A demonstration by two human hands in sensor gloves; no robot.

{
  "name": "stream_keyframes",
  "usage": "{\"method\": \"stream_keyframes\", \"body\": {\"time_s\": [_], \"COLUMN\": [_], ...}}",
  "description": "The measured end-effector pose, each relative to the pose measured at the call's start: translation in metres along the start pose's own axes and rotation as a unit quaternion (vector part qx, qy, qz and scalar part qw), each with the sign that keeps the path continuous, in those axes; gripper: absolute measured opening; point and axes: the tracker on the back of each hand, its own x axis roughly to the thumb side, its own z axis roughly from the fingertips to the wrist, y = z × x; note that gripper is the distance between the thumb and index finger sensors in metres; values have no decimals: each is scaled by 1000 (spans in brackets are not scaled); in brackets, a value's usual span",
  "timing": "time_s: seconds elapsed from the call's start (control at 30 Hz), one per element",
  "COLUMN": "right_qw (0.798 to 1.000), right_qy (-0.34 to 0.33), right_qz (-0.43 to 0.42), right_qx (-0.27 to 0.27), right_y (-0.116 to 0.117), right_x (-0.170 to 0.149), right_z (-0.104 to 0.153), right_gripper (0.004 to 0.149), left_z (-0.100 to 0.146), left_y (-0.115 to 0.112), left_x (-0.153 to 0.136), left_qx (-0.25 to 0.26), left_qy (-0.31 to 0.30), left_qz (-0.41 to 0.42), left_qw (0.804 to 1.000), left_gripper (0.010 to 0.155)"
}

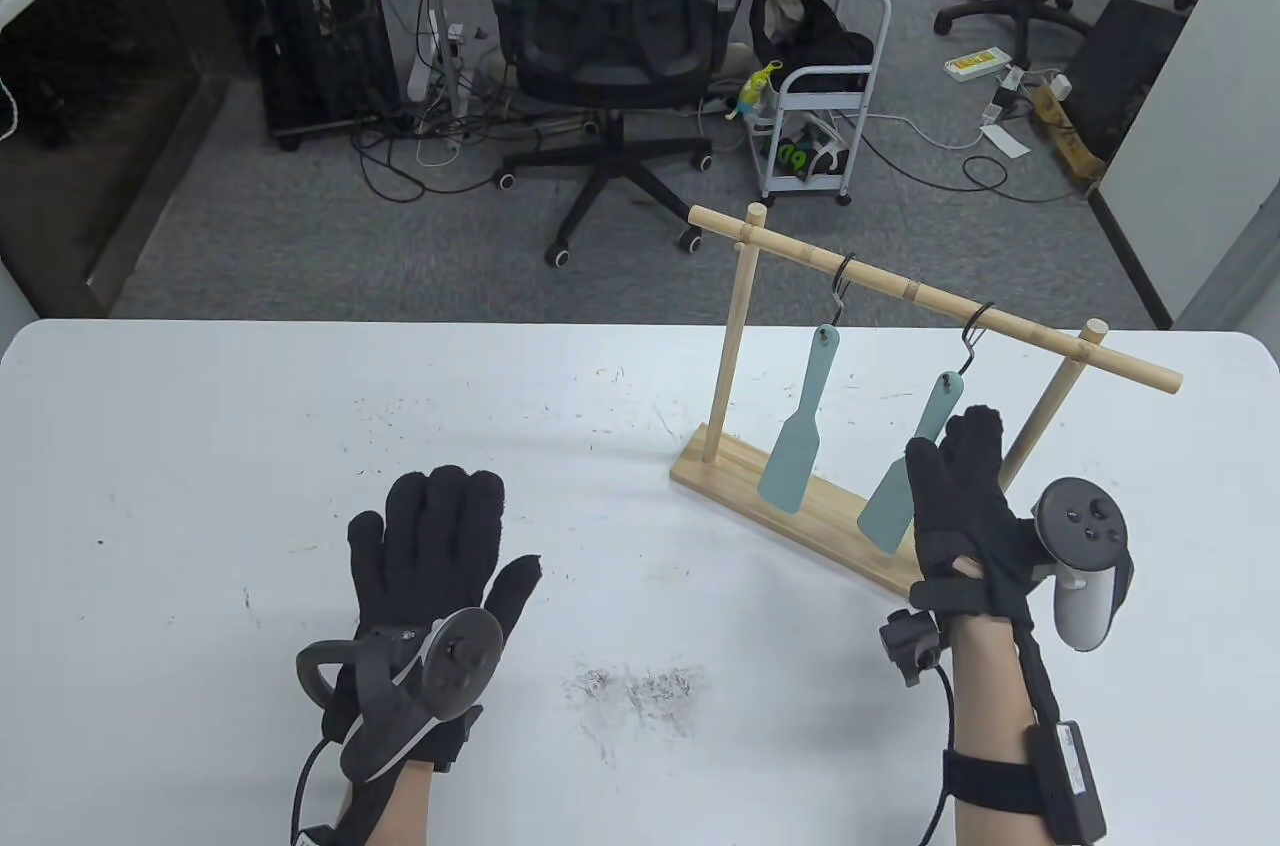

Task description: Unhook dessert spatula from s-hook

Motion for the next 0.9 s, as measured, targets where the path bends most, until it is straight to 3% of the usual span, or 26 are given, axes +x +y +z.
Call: {"method": "stream_keyframes", "body": {"time_s": [0.47,0.9], "right_qw": [998,998], "right_qy": [36,32], "right_qz": [-41,-48], "right_qx": [12,8], "right_y": [-1,0], "right_x": [-20,-23], "right_z": [-22,-23], "right_gripper": [74,60], "left_z": [-1,-1], "left_y": [2,3], "left_x": [-4,-5], "left_qx": [1,-1], "left_qy": [7,7], "left_qz": [5,5], "left_qw": [1000,1000], "left_gripper": [78,78]}}
